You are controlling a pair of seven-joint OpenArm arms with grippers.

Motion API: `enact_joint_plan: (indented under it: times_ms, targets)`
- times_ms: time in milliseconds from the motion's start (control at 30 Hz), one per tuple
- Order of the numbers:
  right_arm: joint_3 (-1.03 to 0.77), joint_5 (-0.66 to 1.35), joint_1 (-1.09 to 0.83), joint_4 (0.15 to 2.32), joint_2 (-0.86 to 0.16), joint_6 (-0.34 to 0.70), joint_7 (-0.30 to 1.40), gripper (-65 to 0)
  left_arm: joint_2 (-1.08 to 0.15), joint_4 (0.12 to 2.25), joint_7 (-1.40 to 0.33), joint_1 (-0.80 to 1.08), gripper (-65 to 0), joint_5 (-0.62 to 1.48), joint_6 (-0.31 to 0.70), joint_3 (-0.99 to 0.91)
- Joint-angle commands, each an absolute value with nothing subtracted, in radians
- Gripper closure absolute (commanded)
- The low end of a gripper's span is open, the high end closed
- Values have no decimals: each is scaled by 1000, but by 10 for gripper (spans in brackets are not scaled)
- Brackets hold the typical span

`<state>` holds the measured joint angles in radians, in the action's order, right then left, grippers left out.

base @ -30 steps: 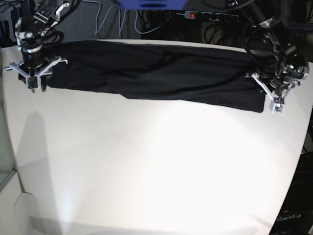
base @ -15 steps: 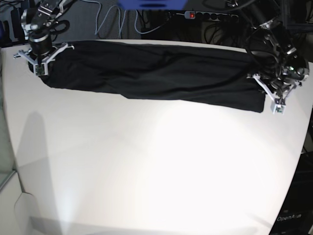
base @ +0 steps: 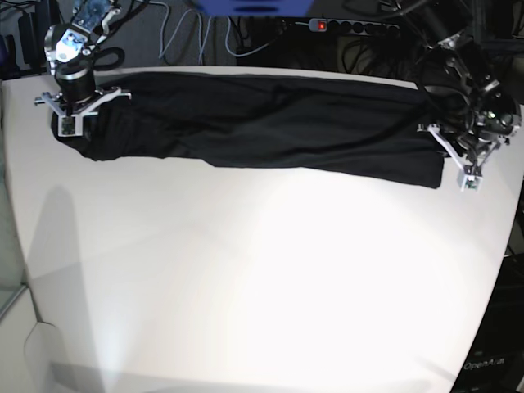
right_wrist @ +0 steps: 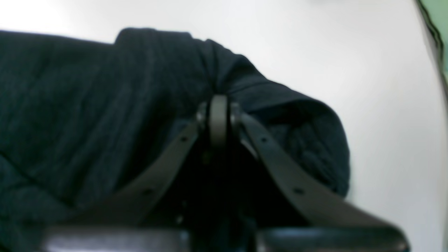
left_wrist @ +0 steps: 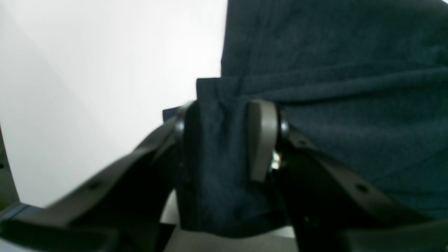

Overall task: Fold the T-shirt properly
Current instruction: 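Regrasp the strip's other end with the right gripper, then hold both strip ends and pull them apart to straighten the strip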

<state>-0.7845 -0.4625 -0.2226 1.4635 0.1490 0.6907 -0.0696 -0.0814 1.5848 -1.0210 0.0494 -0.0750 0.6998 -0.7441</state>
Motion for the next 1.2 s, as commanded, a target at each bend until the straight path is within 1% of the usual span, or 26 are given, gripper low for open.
enact_joint_plan:
  times_ms: [0,167,333,600,733,767,867,900,1000,1067,1167]
  targets:
    - [-783,-504,-214,1446,133,698,-1,0,-91,1598,-1009,35,-225,-68,698,-745]
    - [-783,-506,-160,1337,51,698,1,0,-90,1598,-1010,15,-225,-68,698,-745]
    - [-797,-506,-137,1293,12,698,2,0,-93,1596,-1007,15,-225,-68,698,-745]
    - [-831,-509,-102,1257,-5,698,1,0,-91,1613,-1020,-15,-225,-61,698,-756]
    - [-831,-509,-104,1257,-5,698,-1,0,-96,1658,-1095,-15,-226,-58,698,-791]
    - [-831,-509,-104,1257,-5,698,-1,0,-96,1667,-1113,-15,-232,-58,698,-792]
    - [-829,-509,-105,1257,-2,698,-2,0,-99,1712,-1150,1,-284,-58,698,-803]
    - [-829,-509,-105,1257,-2,698,-2,0,-99,1722,-1162,12,-292,-58,698,-819]
    - [-829,-509,-105,1257,-1,698,-2,0,-94,1739,-1218,8,-297,-58,698,-885]
    - [-826,-509,-105,1257,-1,698,-2,0,-96,1733,-1268,-10,-298,-59,698,-903]
    - [-826,-509,-105,1257,-1,698,-4,0,-90,1704,-1297,-18,-299,-65,698,-931]
